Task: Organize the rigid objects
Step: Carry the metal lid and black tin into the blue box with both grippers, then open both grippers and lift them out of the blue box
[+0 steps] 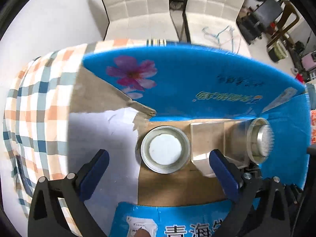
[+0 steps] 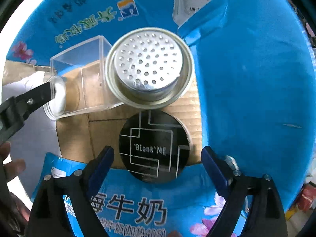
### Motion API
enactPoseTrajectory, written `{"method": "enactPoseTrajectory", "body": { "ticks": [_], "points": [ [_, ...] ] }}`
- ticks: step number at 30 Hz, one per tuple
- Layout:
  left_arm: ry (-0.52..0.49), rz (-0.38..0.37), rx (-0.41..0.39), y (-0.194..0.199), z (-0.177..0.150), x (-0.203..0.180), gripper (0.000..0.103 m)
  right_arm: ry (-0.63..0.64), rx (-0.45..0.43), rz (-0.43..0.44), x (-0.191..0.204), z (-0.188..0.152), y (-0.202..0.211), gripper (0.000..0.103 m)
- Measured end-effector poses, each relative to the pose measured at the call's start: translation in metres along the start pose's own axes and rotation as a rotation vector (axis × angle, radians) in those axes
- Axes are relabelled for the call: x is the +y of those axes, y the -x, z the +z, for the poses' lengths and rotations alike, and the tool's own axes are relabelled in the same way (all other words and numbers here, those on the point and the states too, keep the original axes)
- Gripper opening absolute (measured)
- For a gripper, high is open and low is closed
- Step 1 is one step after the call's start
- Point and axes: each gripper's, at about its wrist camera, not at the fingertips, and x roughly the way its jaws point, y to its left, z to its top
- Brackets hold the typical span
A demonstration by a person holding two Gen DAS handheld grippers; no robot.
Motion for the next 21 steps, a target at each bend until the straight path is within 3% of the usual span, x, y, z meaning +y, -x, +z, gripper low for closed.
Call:
{"method": "enactPoseTrajectory", "body": {
  "ticks": [5, 11, 21],
  "points": [
    [0.017, 0.005, -0.060, 0.037, -0.027, 0.008, 0.103, 0.030, -0.046, 0.003, -0.005, -0.018, 0.030, 0.092],
    [0.031, 0.027, -0.128, 0.095, -0.075, 0.010, 0.103, 0.109, -0.181, -0.014, -0.002, -0.053, 0.090, 0.092],
    [0.025, 0.052, -0.289, 0.188, -0.122, -0.003, 0.103, 0.190, -0.372, 0.011, 0.007, -0.142, 0.192, 0.092]
  ]
}}
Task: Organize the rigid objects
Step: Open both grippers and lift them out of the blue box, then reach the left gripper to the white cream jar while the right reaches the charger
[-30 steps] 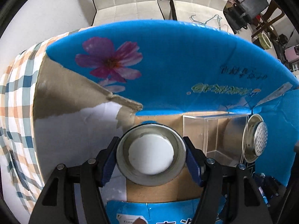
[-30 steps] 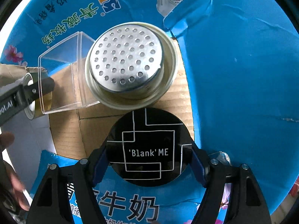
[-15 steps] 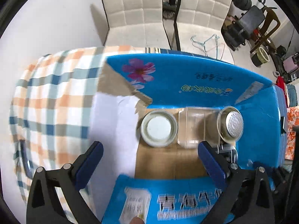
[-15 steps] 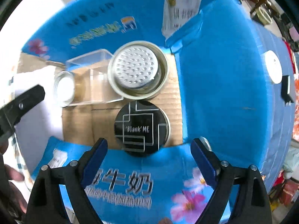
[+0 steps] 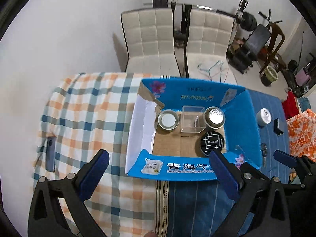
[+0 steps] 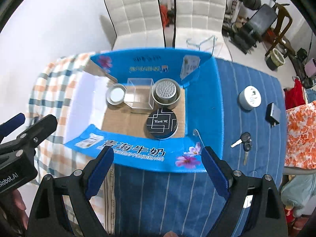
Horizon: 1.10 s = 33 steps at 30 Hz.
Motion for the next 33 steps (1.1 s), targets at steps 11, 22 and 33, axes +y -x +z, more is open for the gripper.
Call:
{"method": "enactPoseTrajectory", "body": {
  "ticks": [11, 22, 33],
  "points": [
    [0.008, -0.013, -0.110, 0.069, -0.017, -0.006, 0.103, -0.011, -0.140, 0.020, 0.000, -0.028, 0.099, 0.092],
    [-0.023, -0.034, -0.112, 0.079, -0.026, -0.035, 0.103, -0.071, -0.164, 0.034, -0.030, -0.057, 0.125, 0.092],
    [-0.162, -0.183, -0.035, 0.004, 0.005, -0.185, 0.103, -0.424, -0.007, -0.035, -0.209, -0.088, 0.076, 0.092]
  ]
}}
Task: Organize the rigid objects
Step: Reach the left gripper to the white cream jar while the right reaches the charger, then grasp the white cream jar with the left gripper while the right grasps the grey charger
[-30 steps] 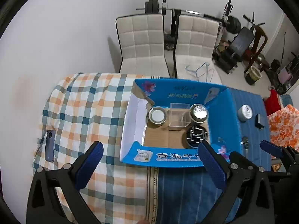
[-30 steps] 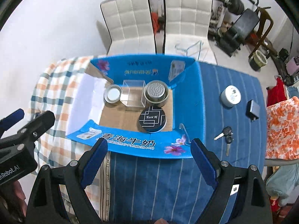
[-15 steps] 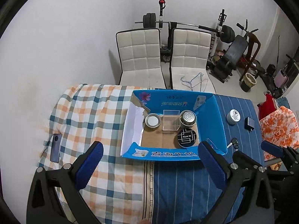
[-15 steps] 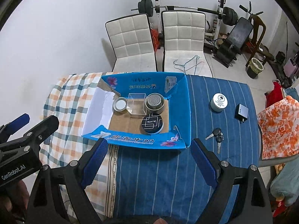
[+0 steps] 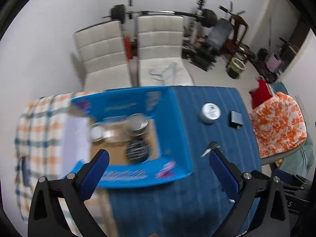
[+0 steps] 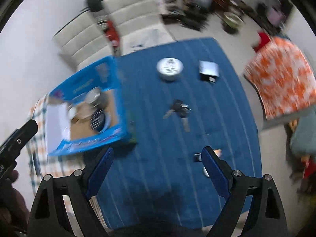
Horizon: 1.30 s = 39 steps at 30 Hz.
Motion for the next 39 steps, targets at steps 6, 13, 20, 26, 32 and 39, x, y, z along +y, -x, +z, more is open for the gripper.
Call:
{"method": "enactPoseTrajectory", "body": {
  "ticks": [6, 13, 20, 26, 32, 39],
  "points": [
    [-0.096, -0.020, 0.069, -0.077, 0.054, -0.075, 0.103, -0.172, 0.008, 0.002, -0.087, 0.058, -0.033, 0.092],
    [-0.164, 0.047, 0.164, -0.185, 0.094, -0.112, 0.103, -0.255, 0.084, 0.035, -0.158, 0.147, -0.139, 0.092],
    [-0.179, 0.088, 0.229, -0.239, 0.098, -0.119, 0.103, -0.253, 0.195, -0.016, -0.175, 0.186, -0.251, 0.080],
    [-0.223, 0.045, 0.282, -0.257, 0.089, -0.144, 0.103, -0.204, 0.189, -0.077, -0.177, 0.194, -0.261, 0.065],
    [-0.273, 0.026, 0.368, -0.292, 0.077, -0.170, 0.103, -0.256, 0.208, -0.065, -0.209, 0.165, -0.248, 0.065],
    [-0.248, 0.004, 0.386, -0.319, 0.072, -0.173, 0.066, -0.241, 0.238, -0.137, -0.202, 0.171, -0.252, 0.066]
  ]
}}
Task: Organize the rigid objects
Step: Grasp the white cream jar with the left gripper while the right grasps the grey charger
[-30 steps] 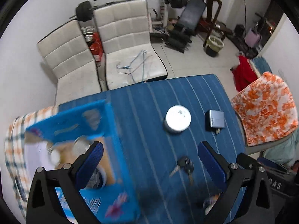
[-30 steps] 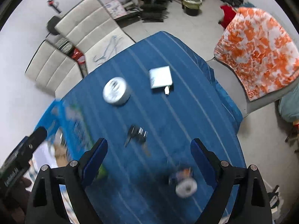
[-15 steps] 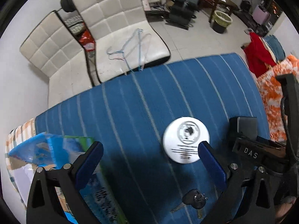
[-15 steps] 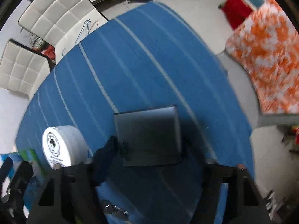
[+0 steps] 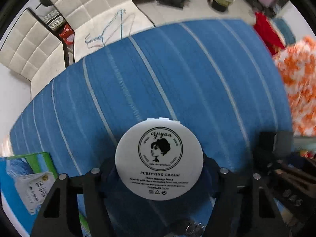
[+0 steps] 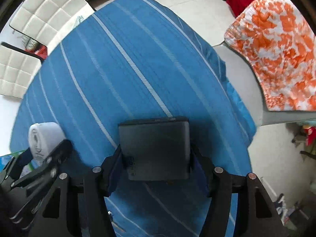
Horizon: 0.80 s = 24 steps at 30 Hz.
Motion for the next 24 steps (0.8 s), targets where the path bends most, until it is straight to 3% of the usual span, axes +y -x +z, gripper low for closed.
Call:
{"method": "enactPoseTrajectory", "body": {
  "ticks": [4, 8, 14, 24],
  "points": [
    [0.008, 0.015, -0.022, 0.003, -0.005, 0.000, 0.065, 0.015, -0.040, -0.067, 0.014, -0.001, -0.001, 0.064],
    [0.011, 0.041, -0.023, 0.009, -0.008, 0.000, 0.065, 0.016, -0.051, -0.068, 0.020, -0.004, -0.001, 0.062],
    [0.017, 0.058, -0.104, 0.049, -0.022, -0.001, 0.065, -0.004, -0.056, -0.027, 0.011, -0.016, 0.007, 0.062],
    [0.038, 0.028, -0.270, 0.154, -0.083, 0.025, 0.065, 0.053, -0.183, 0.013, 0.012, -0.081, 0.095, 0.062]
  ]
}}
